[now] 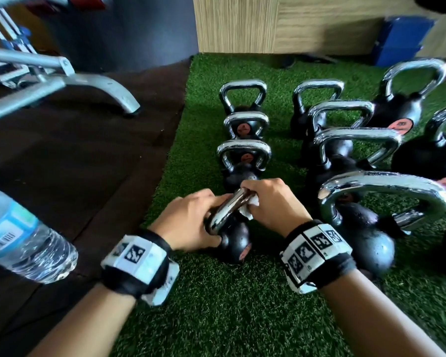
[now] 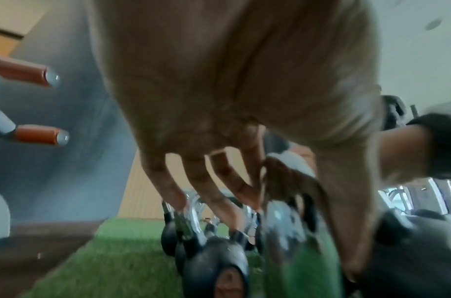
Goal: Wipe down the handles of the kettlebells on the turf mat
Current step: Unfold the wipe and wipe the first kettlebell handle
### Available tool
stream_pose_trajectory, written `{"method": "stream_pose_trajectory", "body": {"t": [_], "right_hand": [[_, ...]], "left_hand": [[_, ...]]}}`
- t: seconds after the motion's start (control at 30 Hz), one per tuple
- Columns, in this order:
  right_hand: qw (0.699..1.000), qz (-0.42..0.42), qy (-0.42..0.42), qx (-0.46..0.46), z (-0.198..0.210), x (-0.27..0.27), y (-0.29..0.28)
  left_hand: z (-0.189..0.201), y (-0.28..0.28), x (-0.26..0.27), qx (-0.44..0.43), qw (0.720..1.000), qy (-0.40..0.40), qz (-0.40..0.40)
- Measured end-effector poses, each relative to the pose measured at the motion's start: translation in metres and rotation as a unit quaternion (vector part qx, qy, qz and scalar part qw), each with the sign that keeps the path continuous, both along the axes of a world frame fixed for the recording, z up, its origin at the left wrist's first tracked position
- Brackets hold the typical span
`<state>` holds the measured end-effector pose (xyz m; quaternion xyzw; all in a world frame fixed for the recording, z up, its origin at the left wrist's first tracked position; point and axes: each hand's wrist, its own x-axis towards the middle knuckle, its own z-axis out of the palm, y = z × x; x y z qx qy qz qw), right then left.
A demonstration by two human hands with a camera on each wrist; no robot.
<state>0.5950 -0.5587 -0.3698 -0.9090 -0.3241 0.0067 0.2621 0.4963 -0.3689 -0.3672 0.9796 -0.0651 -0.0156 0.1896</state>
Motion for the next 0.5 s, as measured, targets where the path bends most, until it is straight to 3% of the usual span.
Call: {"method": "stream_pose_trajectory", "body": {"t": [0.1,0.3,0.4,0.5], "right_hand": [[0.998,-0.043,-0.003,-0.045,0.002,-0.015,-0.011],[0.997,-0.057,0.008,-0.051,0.003,-0.040,-0.022],[0.999,-0.039,0.014,0.031,0.011,-0.041,-0.033],[0.989,-0.038,-0.001,0.141,0.028,-0.037,-0.043]], "left_hand": [[0.016,0.022,0.020,0.027,0.996,0.076,-0.043],[0.009,0.038,0.034,-0.004,0.996,0.071,-0.062],[0.011,0.050,0.037,-0.160,0.978,0.123,-0.059],[0.017,0.064,0.057,-0.274,0.959,0.071,-0.001]]}}
